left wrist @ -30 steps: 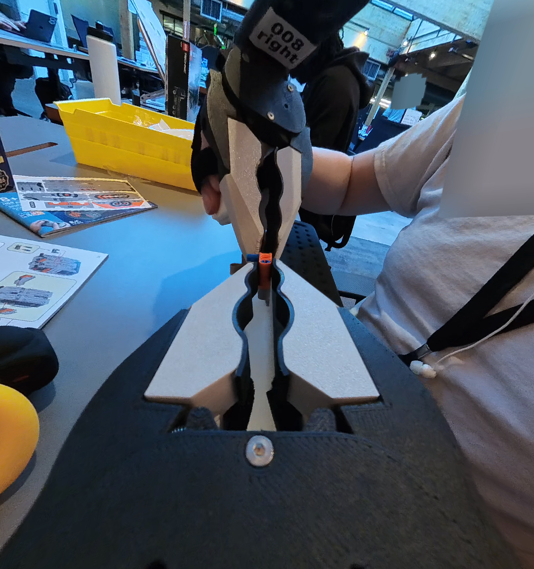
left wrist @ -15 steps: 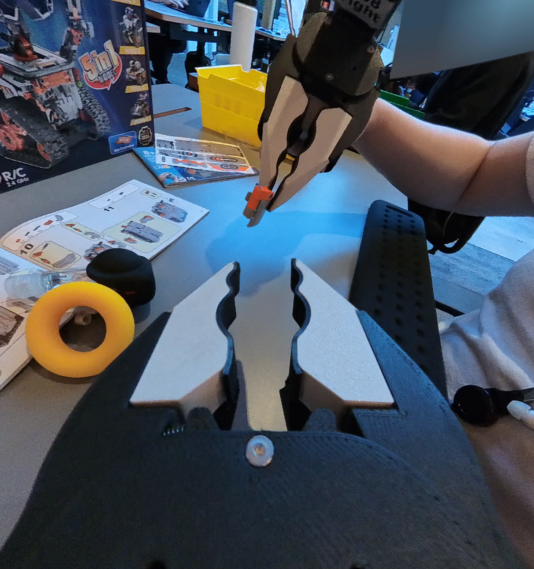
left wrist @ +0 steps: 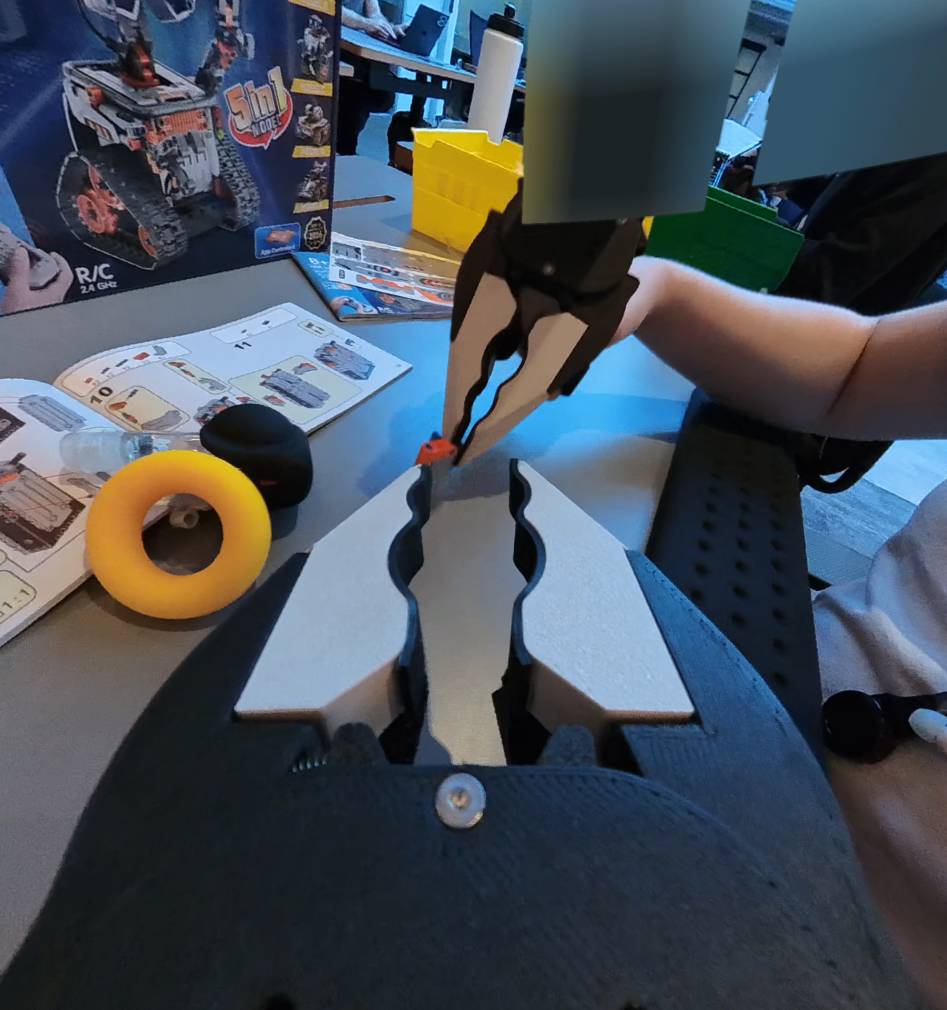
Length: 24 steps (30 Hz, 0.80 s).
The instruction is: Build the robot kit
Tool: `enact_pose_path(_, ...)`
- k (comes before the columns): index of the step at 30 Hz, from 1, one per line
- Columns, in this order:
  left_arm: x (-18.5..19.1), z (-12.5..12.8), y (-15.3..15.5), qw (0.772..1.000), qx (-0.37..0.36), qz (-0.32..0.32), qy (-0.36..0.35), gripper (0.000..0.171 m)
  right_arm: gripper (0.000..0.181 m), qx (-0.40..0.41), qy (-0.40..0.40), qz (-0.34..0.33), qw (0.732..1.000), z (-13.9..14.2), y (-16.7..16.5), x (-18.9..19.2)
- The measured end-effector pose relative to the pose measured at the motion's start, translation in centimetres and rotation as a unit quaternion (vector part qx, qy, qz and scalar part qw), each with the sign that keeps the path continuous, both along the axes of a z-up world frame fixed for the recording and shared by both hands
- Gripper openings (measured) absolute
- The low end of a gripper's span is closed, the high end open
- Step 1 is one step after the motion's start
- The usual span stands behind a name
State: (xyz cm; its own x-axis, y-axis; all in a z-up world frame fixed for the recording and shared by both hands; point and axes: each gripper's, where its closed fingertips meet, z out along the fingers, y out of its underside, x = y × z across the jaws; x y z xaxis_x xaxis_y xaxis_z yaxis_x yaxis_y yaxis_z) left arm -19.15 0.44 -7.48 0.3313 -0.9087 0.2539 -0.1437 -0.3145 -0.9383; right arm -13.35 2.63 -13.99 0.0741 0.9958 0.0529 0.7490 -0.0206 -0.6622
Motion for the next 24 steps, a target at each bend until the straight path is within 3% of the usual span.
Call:
enact_pose_path(8, -1.1, 0.0, 1.2, 0.999, 0.013, 0.029, 0.001, 0.018, 0.001, -0.009, -0.003, -0.003, 1.0, -0.5, 1.0, -1.5)
enact_pose_path(16, -3.5, 3.0, 2.4, 0.992, 0.056, 0.092, -0.067, 0.016, 0.002, -0.034, -0.008, 0.011, 0.999, -0.7, 0.4, -0.5)
enact_pose_path(20, -6.6, 6.7, 3.0, 0.962, 0.167, 0.191, -0.103, 0.014, 0.002, -0.029, -0.01, 0.003, 1.0, -0.5, 0.5, 0.7)
enact_pose_path(24, -10.0, 8.8, 3.5, 0.922, 0.223, 0.289, -0.13, 0.017, 0.002, -0.035, 0.008, -0.007, 0.999, 0.1, 0.6, 2.0)
